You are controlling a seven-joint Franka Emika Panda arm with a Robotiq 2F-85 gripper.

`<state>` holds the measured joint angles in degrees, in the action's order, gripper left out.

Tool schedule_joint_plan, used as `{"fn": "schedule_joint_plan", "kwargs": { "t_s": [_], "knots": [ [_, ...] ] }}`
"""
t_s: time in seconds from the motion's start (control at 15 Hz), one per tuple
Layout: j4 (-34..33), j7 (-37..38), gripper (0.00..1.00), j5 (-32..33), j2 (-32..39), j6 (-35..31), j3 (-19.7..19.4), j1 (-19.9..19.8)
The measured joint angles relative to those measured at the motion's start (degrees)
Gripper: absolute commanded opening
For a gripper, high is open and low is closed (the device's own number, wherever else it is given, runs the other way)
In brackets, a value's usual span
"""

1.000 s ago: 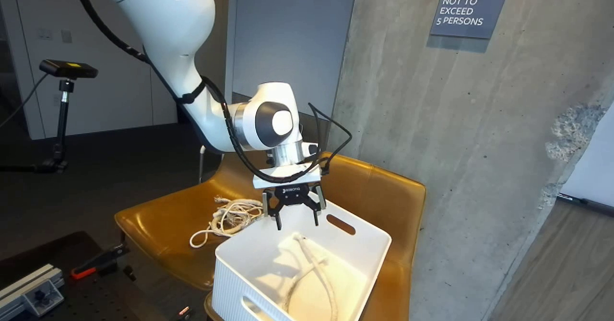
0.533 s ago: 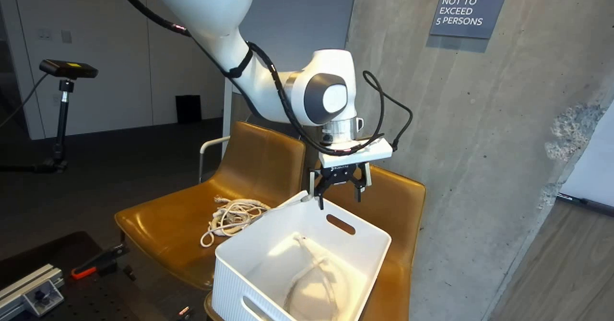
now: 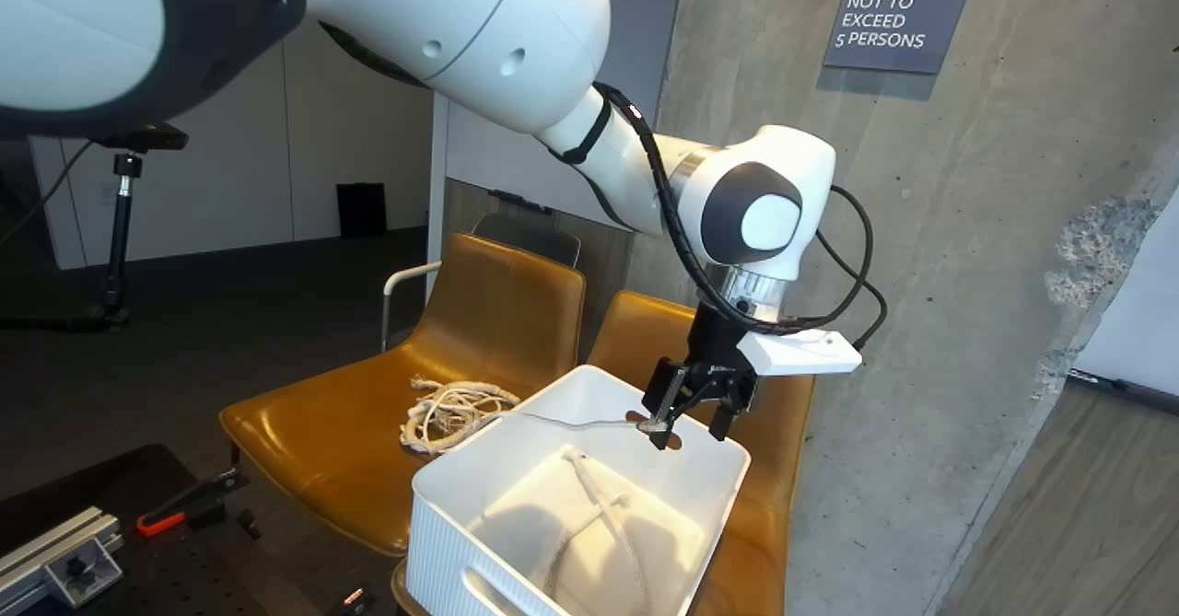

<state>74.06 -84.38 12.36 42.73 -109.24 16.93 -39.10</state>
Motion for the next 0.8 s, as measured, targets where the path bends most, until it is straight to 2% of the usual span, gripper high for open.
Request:
{"fn": "schedule_joint_plan", "kwargs": {
  "t_s": [0.2, 0.4, 0.6, 0.8],
  "knots": [
    [-6.64, -6.7, 1.0, -5.23, 2.84, 7.14, -5.52, 4.32],
    [-9.62, -9.65, 1.0, -6.76, 2.88, 8.65, -8.07, 7.94],
    [-8.47, -9.98, 1.0, -6.65, 2.53, 6.59, -8.01, 8.5],
    [-3.16, -8.88, 1.0, -6.51, 2.37, -2.22, -8.82, 8.17]
  ]
}}
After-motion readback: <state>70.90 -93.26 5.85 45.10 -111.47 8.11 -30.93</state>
